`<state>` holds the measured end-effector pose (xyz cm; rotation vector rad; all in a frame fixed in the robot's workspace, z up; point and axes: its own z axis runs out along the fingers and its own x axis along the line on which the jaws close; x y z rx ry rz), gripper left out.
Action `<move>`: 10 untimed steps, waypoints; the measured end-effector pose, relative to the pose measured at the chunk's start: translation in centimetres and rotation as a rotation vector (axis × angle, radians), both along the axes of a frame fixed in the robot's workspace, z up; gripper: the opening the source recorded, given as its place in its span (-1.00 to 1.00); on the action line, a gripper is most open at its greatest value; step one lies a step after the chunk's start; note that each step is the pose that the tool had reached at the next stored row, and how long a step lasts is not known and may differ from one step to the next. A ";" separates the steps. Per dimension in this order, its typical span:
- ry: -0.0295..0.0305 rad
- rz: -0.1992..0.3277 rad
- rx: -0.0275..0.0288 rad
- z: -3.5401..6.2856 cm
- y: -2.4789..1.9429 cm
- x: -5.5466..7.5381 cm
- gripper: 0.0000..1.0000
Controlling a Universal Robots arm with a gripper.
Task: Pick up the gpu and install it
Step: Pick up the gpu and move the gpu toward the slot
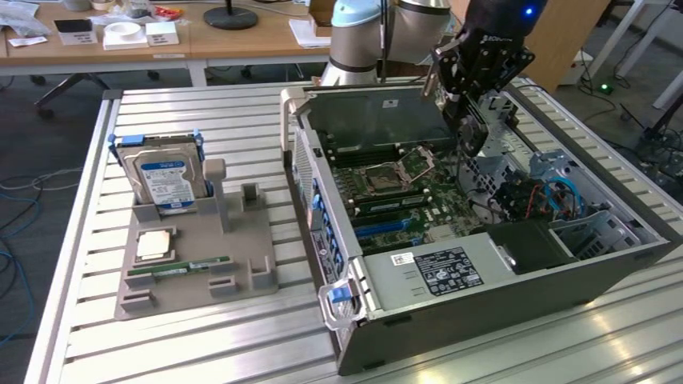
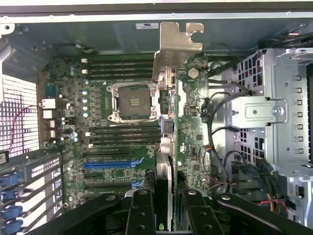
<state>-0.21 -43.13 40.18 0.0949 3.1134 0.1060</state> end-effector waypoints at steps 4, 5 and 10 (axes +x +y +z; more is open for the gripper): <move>0.0000 0.000 -0.0002 0.00 0.00 0.9 -0.47; 0.0000 0.000 -0.0002 0.00 0.00 1.0 -0.47; 0.0000 0.001 0.0000 -0.02 0.00 1.9 -0.47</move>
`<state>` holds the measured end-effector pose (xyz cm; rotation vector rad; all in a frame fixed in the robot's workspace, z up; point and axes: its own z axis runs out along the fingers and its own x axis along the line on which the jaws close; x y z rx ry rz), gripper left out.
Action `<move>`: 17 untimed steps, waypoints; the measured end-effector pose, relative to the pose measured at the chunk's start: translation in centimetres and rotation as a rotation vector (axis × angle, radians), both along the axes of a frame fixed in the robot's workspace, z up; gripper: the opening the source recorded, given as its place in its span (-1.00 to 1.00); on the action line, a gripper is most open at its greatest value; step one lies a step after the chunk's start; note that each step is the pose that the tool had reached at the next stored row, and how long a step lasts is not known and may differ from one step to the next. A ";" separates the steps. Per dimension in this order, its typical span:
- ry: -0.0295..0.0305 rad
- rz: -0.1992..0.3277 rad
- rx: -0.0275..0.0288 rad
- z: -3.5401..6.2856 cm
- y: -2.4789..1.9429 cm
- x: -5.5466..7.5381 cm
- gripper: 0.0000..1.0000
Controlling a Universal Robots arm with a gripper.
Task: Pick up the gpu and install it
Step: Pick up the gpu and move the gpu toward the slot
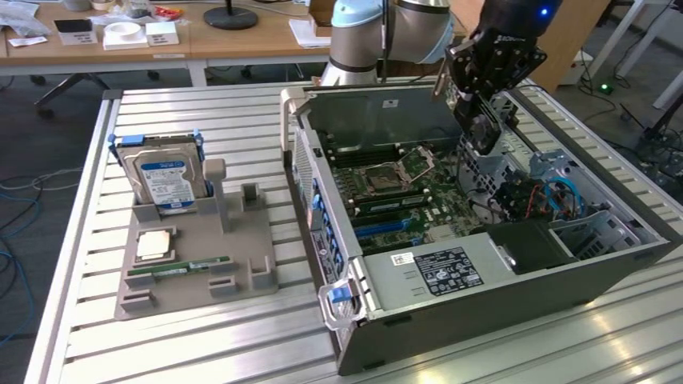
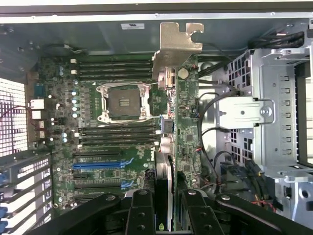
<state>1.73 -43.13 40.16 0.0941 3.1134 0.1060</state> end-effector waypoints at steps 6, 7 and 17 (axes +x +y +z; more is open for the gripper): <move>0.0000 0.004 -0.0002 -0.03 0.00 1.0 -0.47; 0.0001 0.006 -0.0003 -0.03 0.00 1.1 -0.47; 0.0000 0.017 -0.0001 -0.09 0.00 1.5 -0.47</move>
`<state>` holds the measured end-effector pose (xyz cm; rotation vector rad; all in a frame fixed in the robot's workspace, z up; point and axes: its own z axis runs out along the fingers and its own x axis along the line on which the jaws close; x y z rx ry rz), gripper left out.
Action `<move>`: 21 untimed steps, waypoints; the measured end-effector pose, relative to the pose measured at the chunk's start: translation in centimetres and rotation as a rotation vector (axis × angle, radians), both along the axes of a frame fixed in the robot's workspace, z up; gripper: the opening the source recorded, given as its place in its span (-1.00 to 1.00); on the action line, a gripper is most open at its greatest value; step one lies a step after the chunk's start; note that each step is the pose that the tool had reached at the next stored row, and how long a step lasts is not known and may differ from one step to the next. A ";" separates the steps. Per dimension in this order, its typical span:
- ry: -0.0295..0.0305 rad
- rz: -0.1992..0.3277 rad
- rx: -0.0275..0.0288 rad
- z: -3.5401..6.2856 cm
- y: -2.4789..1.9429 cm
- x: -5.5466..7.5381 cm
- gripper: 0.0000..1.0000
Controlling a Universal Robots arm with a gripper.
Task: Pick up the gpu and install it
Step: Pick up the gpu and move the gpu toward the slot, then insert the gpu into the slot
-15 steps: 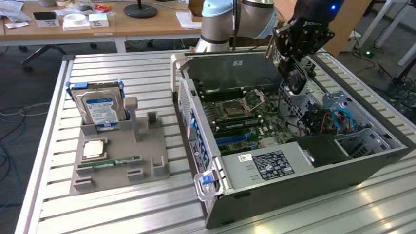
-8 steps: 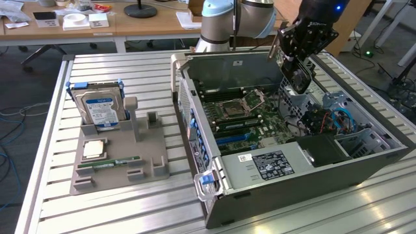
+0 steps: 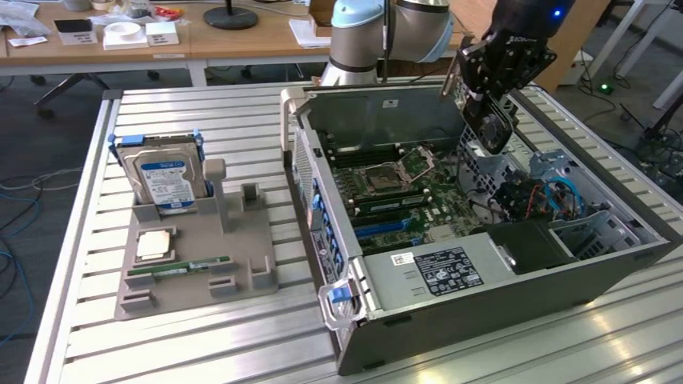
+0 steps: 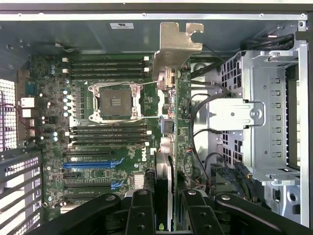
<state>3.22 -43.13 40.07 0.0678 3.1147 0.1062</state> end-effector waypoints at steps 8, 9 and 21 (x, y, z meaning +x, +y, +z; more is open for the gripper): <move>0.0000 0.019 -0.0001 -0.02 0.00 0.2 -0.47; 0.0000 0.019 0.0000 -0.02 0.00 0.2 -0.47; 0.0000 0.024 0.0000 -0.03 0.00 0.2 -0.47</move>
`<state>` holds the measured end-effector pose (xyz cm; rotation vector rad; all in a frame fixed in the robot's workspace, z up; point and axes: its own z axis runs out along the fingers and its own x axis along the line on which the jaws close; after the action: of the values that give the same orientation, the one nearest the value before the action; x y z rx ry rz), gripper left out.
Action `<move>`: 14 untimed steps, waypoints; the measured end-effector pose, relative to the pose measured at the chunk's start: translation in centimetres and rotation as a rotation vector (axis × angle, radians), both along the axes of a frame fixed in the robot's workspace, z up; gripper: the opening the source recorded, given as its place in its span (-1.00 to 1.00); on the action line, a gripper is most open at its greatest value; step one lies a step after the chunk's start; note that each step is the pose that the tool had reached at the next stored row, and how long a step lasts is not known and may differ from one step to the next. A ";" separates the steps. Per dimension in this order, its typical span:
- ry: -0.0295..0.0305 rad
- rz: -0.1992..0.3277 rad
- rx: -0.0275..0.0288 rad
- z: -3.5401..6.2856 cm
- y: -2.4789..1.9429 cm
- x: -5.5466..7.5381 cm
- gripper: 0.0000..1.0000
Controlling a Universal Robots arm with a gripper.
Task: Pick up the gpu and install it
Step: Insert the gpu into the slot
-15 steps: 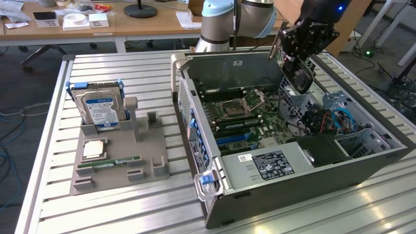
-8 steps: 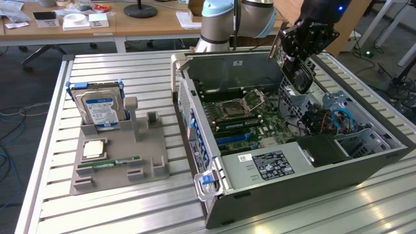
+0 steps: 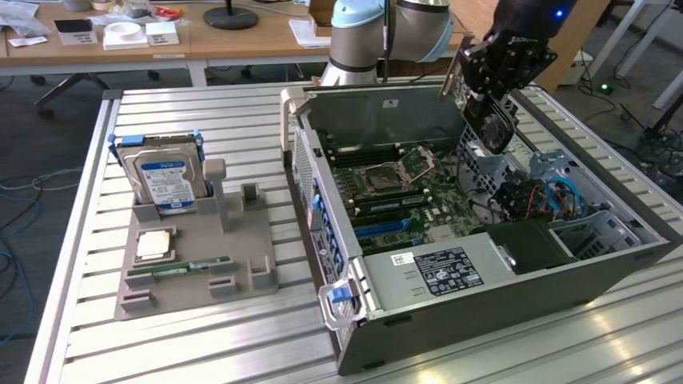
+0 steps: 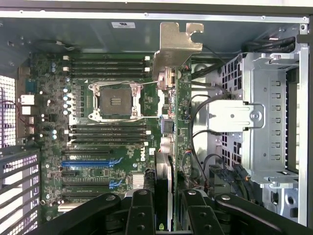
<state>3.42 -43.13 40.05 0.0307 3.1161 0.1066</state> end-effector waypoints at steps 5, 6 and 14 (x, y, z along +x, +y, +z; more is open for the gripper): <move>0.0000 0.038 0.0000 -0.03 0.00 0.0 -0.47; -0.0001 0.052 0.0001 -0.04 0.00 0.0 -0.47; 0.0000 0.189 0.0000 -0.10 0.00 0.0 -0.47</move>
<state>3.37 -43.13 39.95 -0.2637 3.1115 0.1098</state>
